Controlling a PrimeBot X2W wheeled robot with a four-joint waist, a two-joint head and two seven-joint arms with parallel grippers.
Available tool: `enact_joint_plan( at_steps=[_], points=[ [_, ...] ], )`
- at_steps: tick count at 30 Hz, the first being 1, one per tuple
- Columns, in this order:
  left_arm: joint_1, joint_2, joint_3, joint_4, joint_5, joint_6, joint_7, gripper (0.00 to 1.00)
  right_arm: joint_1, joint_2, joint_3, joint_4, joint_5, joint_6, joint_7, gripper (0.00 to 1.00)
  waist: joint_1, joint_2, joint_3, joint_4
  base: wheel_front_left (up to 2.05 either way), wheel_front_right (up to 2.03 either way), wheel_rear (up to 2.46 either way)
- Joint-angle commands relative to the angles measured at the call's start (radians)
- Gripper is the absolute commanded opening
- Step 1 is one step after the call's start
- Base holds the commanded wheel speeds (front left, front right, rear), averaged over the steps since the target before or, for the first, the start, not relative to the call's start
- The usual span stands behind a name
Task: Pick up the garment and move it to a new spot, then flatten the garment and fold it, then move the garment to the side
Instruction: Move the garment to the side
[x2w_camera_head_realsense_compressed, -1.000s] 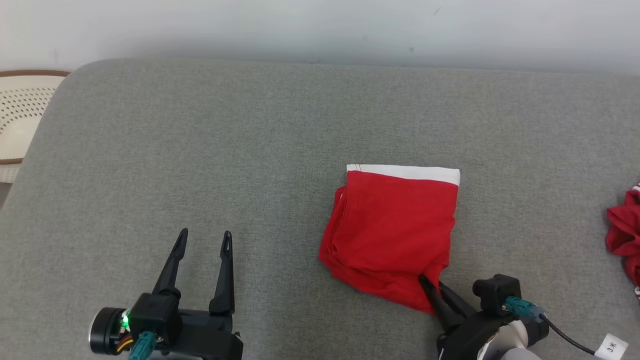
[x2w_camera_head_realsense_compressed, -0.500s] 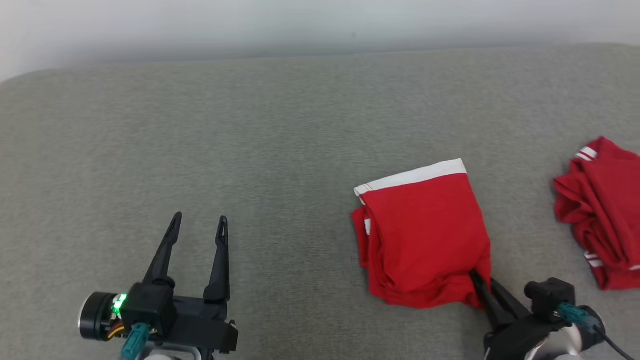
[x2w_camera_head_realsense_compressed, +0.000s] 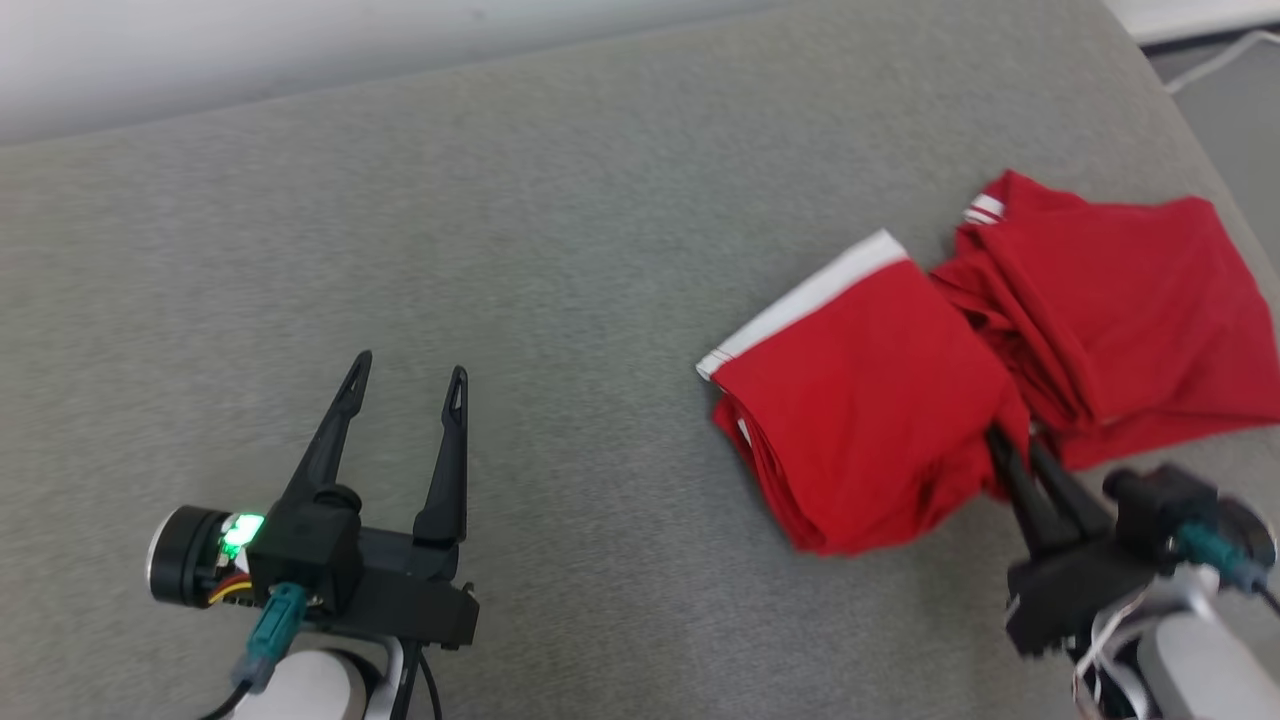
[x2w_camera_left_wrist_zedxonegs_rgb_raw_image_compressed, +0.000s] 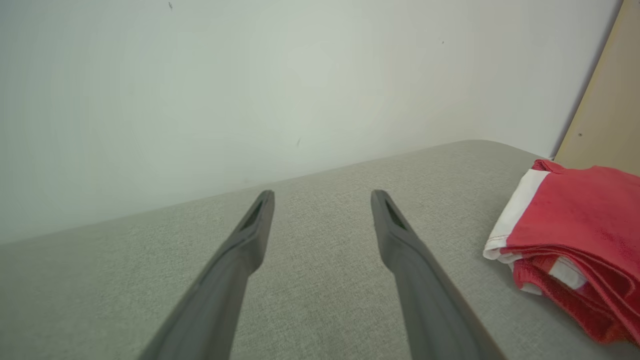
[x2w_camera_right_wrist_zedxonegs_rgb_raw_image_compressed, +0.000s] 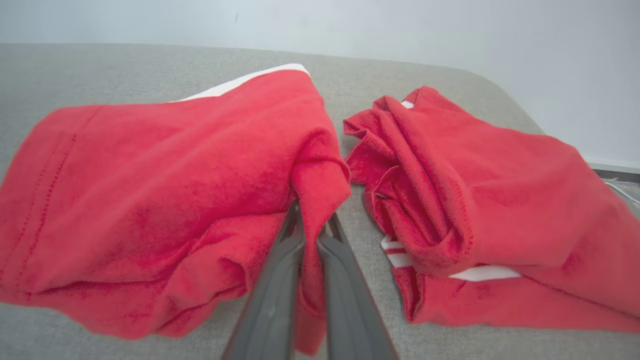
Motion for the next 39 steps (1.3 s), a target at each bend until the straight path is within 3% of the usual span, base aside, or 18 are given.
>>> enact_joint_plan(
  at_steps=[1, 8, 17, 21, 28, 30, 39],
  points=[
    [-0.016, 0.007, -0.002, -0.001, 0.011, 0.000, 0.005, 1.00, -0.040, -0.002, 0.002, -0.005, -0.002, -0.001, -0.011, 0.00, -0.0001, -0.0001, 0.064, -0.078, 0.00, 0.00, 0.00],
    [-0.050, 0.008, -0.016, 0.001, 0.024, -0.008, 0.022, 1.00, -0.187, -0.042, -0.032, 0.026, 0.011, -0.001, -0.046, 0.00, -0.0001, -0.0001, 0.096, -0.090, 0.00, 0.00, 0.00],
    [-0.077, 0.012, -0.033, -0.005, 0.039, -0.011, 0.039, 1.00, -0.258, -0.129, -0.126, 0.100, 0.062, -0.001, -0.055, 0.00, -0.0001, -0.0001, 0.130, -0.092, 0.00, 0.00, 0.00],
    [-0.096, 0.004, -0.046, 0.001, 0.043, -0.017, 0.039, 1.00, -0.293, -0.156, -0.133, 0.218, 0.117, -0.001, -0.066, 0.00, -0.0001, -0.0001, 0.143, -0.086, 0.00, 0.00, 0.00],
    [-0.114, 0.000, -0.056, 0.008, 0.039, -0.027, 0.033, 1.00, -0.357, -0.135, -0.084, 0.406, 0.185, -0.001, -0.074, 0.00, -0.0001, -0.0001, 0.153, -0.073, 0.00, 0.00, 0.00],
    [-0.117, -0.002, -0.057, 0.009, 0.040, -0.021, 0.029, 1.00, -0.394, -0.116, -0.103, 0.489, 0.200, -0.001, -0.090, 1.00, -0.0001, -0.0001, 0.151, -0.065, 0.00, 0.00, 0.00],
    [-0.098, -0.006, -0.060, 0.022, 0.024, -0.015, 0.017, 1.00, -0.428, -0.080, -0.150, 0.659, 0.200, -0.001, -0.111, 1.00, -0.0001, -0.0001, 0.121, -0.057, 0.00, 0.00, 0.00]
  ],
)
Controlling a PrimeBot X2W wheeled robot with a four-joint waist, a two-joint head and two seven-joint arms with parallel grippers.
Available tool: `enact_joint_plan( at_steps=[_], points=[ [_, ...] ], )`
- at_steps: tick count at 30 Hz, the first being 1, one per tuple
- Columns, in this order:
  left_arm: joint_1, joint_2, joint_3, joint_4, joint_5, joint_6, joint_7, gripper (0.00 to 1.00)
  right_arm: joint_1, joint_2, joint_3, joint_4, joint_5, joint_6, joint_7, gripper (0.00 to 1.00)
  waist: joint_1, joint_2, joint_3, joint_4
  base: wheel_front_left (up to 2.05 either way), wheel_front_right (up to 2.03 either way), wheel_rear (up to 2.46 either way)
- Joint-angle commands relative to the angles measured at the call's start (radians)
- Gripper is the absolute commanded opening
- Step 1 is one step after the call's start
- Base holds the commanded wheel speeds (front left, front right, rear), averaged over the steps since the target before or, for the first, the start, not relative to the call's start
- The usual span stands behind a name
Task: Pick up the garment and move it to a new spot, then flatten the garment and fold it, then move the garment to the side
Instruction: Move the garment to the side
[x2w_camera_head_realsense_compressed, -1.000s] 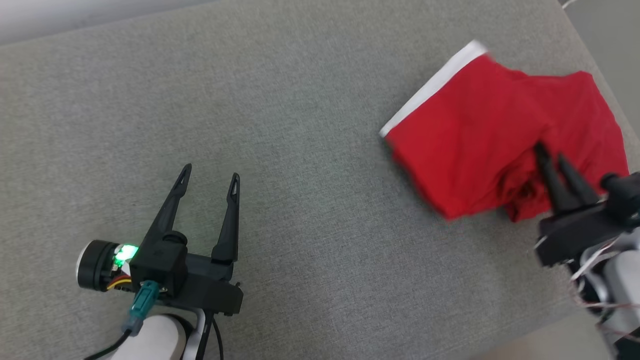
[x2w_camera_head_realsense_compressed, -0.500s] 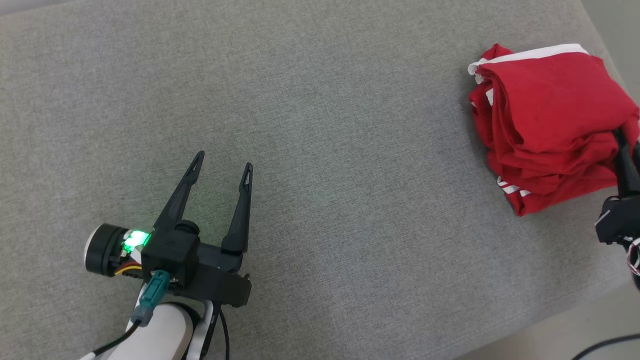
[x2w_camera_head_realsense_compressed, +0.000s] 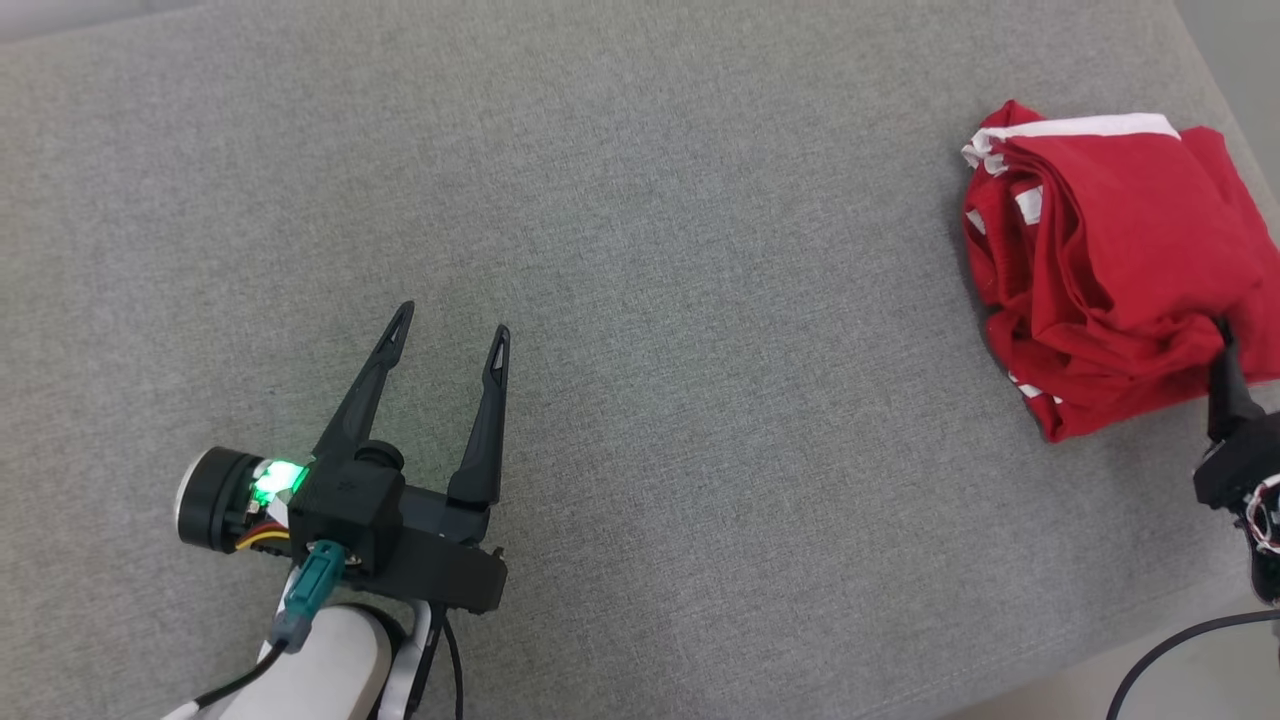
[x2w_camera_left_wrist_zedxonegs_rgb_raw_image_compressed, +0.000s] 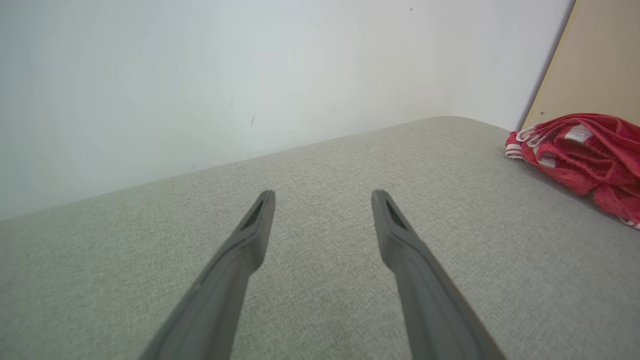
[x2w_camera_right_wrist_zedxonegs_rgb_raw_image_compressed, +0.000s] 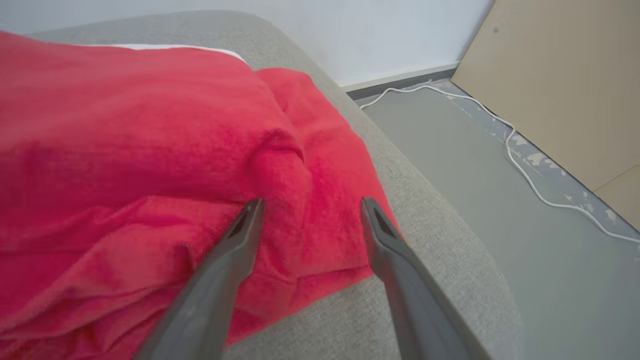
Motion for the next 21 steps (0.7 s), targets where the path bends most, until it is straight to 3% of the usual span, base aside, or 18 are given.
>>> enact_joint_plan(
  at_steps=[1, 5, 9, 16, 21],
  points=[
    [0.012, -0.001, -0.001, 0.005, -0.007, 0.004, -0.008, 1.00, -0.008, 0.002, -0.009, 0.012, 0.006, -0.001, -0.002, 1.00, 0.0000, -0.0002, -0.014, 0.005, 0.00, 0.00, 0.00],
    [0.029, -0.003, 0.006, 0.016, -0.019, 0.006, -0.024, 1.00, 0.016, 0.008, -0.059, 0.008, 0.030, -0.001, -0.009, 1.00, 0.0000, -0.0002, -0.055, 0.015, 0.00, 0.00, 0.00],
    [0.052, -0.005, 0.013, 0.022, -0.036, 0.014, -0.036, 1.00, 0.074, -0.007, -0.101, -0.084, 0.018, -0.001, -0.011, 1.00, 0.0000, -0.0002, -0.099, 0.026, 0.00, 0.00, 0.00],
    [0.105, 0.003, 0.031, 0.021, -0.065, 0.030, -0.058, 1.00, 0.247, 0.060, -0.233, -0.453, -0.072, -0.001, -0.010, 1.00, 0.0000, -0.0002, -0.171, 0.056, 0.00, 0.00, 0.00],
    [0.136, 0.015, 0.049, 0.013, -0.076, 0.040, -0.066, 1.00, 0.357, 0.136, -0.232, -0.683, -0.141, -0.001, 0.010, 1.00, 0.0000, -0.0002, -0.208, 0.093, 0.00, 0.00, 0.00]
  ],
)
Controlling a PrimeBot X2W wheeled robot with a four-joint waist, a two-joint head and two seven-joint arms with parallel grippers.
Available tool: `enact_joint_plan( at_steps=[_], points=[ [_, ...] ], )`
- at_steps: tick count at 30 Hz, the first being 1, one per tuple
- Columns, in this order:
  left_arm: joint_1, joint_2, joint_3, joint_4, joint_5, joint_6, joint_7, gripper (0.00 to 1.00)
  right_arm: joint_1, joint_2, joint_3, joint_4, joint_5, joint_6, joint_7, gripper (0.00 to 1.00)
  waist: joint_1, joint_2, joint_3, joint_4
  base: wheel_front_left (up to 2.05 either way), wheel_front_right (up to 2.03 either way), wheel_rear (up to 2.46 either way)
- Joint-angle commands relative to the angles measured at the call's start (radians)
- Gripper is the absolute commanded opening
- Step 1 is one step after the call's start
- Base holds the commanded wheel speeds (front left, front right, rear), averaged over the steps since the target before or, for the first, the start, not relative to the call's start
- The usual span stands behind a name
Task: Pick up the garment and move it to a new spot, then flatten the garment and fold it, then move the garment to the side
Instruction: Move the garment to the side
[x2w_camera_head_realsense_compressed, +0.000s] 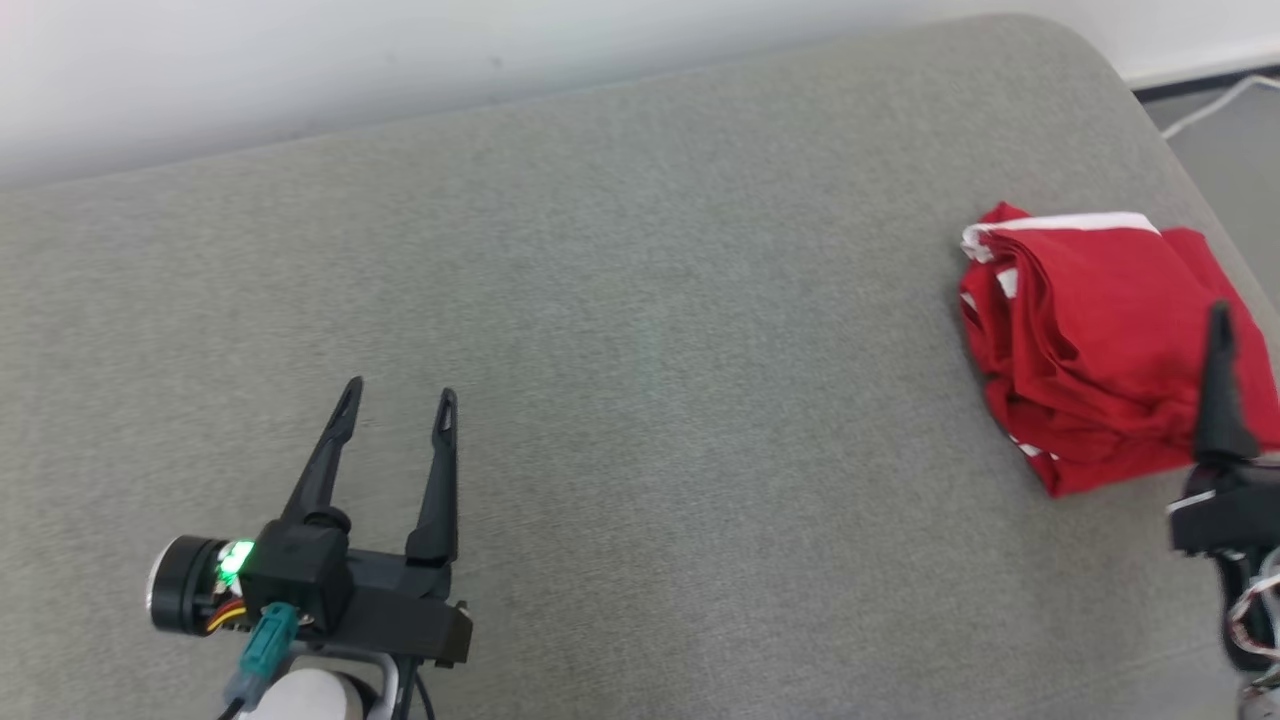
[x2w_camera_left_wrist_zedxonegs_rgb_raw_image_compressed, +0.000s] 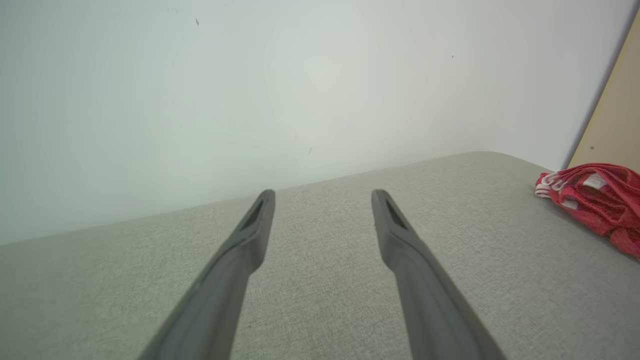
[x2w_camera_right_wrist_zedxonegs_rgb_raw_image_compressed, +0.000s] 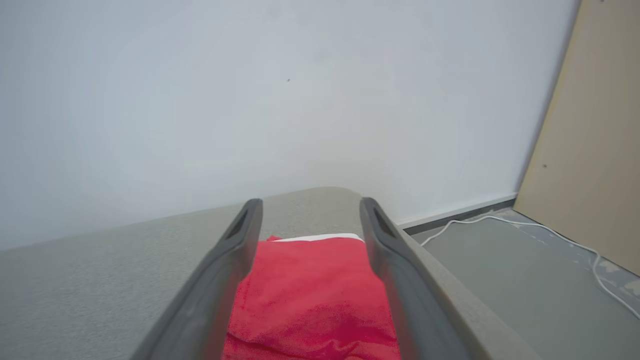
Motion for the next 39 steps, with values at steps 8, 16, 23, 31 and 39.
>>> enact_joint_plan(
  at_steps=[8, 16, 23, 31, 39],
  points=[
    [0.072, 0.022, 0.034, -0.019, -0.024, 0.027, -0.017, 1.00, 0.119, 0.090, 0.068, -0.218, -0.080, -0.001, 0.081, 1.00, 0.0002, 0.0001, -0.093, 0.101, 0.00, 0.00, 0.00],
    [0.147, 0.039, 0.088, -0.038, -0.060, 0.051, -0.035, 1.00, 0.183, 0.136, 0.140, -0.287, -0.134, -0.001, 0.127, 1.00, 0.0002, 0.0001, -0.142, 0.161, 0.00, 0.00, 0.00],
    [0.218, 0.055, 0.104, -0.027, -0.077, 0.047, -0.045, 1.00, 0.267, 0.190, 0.134, -0.300, -0.186, -0.001, 0.143, 1.00, 0.0002, 0.0001, -0.196, 0.189, 0.00, 0.00, 0.00],
    [0.275, 0.059, 0.089, -0.016, -0.103, 0.035, -0.040, 1.00, 0.353, 0.201, 0.116, -0.324, -0.208, -0.001, 0.172, 1.00, 0.0002, 0.0001, -0.242, 0.210, 0.00, 0.00, 0.00],
    [0.290, 0.058, 0.091, 0.005, -0.116, 0.019, -0.045, 1.00, 0.390, 0.207, 0.103, -0.342, -0.219, -0.001, 0.187, 1.00, 0.0002, 0.0001, -0.257, 0.227, 0.00, 0.00, 0.00]
  ],
)
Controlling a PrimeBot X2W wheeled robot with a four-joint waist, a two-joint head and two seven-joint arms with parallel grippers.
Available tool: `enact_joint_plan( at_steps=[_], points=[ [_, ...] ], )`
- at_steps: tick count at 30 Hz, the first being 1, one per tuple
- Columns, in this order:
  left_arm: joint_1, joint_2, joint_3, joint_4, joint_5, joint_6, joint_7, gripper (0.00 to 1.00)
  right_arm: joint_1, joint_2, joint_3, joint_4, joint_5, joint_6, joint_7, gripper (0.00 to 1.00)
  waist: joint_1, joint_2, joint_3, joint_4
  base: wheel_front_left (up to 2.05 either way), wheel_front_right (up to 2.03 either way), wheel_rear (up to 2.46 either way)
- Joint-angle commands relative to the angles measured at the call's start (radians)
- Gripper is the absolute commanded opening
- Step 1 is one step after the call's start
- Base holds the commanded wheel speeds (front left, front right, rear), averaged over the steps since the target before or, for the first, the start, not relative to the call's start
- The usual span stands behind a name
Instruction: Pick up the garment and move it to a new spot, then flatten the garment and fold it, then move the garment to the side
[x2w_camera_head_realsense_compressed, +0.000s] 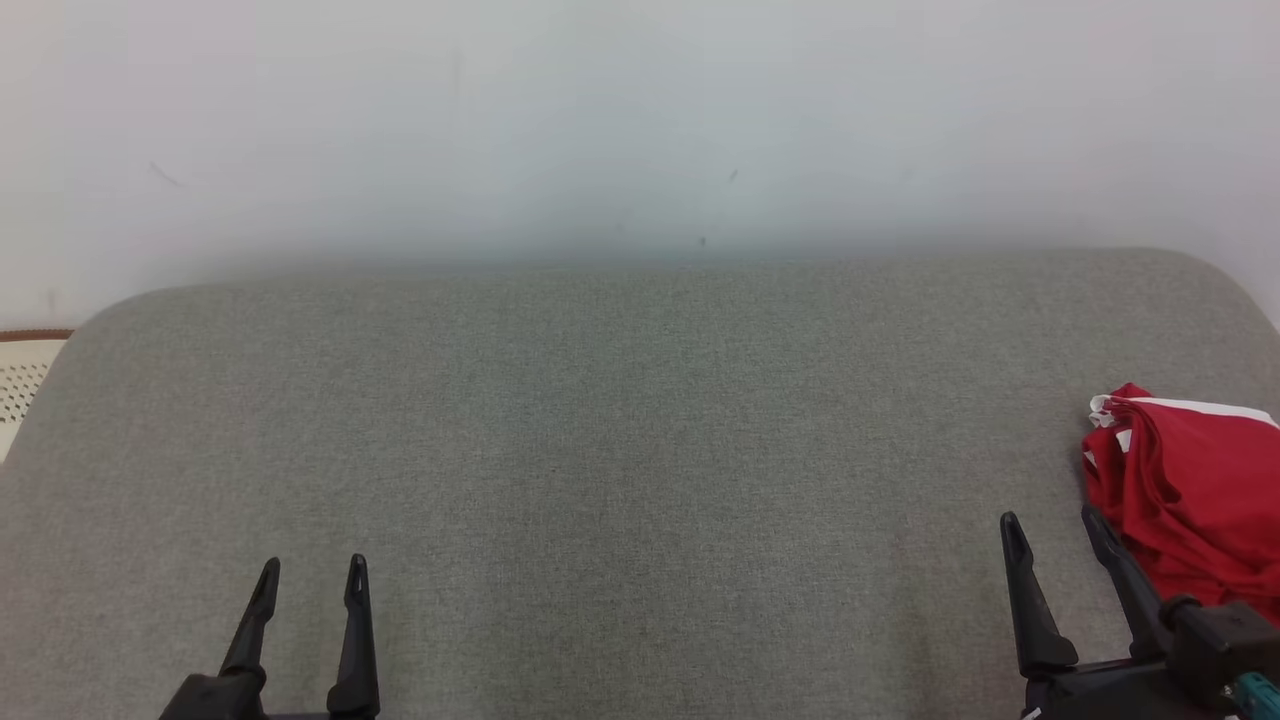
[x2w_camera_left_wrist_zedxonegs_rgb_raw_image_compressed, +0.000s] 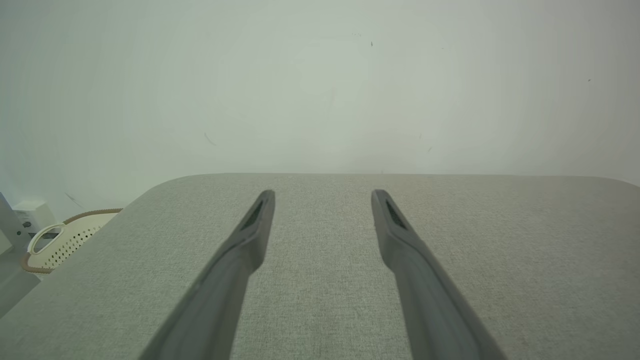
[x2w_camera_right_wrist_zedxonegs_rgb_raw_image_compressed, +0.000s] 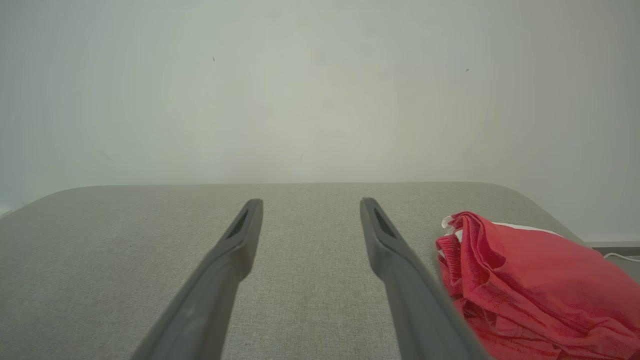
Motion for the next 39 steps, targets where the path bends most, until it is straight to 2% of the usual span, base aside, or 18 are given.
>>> enact_joint_plan(
  at_steps=[1, 35, 36, 39],
  points=[
    [0.016, 0.006, 0.002, 0.006, -0.003, -0.008, -0.004, 1.00, 0.015, 0.004, -0.004, -0.004, -0.004, -0.001, 0.004, 1.00, 0.0001, 0.0001, -0.003, 0.004, 0.00, 0.00, 0.00],
    [-0.016, -0.039, 0.048, 0.066, 0.017, -0.086, -0.019, 1.00, 0.015, 0.011, -0.003, -0.023, -0.003, -0.001, 0.011, 1.00, 0.0001, 0.0001, 0.000, 0.008, 0.00, 0.00, 0.00],
    [-0.012, -0.044, 0.045, 0.065, 0.011, -0.088, -0.010, 0.00, 0.011, 0.012, -0.005, -0.017, -0.006, 0.000, 0.008, 0.00, 0.0001, 0.0001, 0.000, 0.008, 0.00, 0.00, 0.00],
    [-0.001, -0.056, 0.040, 0.080, -0.008, -0.091, -0.007, 0.00, 0.013, 0.017, -0.011, 0.007, 0.015, 0.000, 0.010, 0.00, 0.0001, 0.0001, 0.000, 0.007, 0.00, 0.00, 0.00]
  ],
)
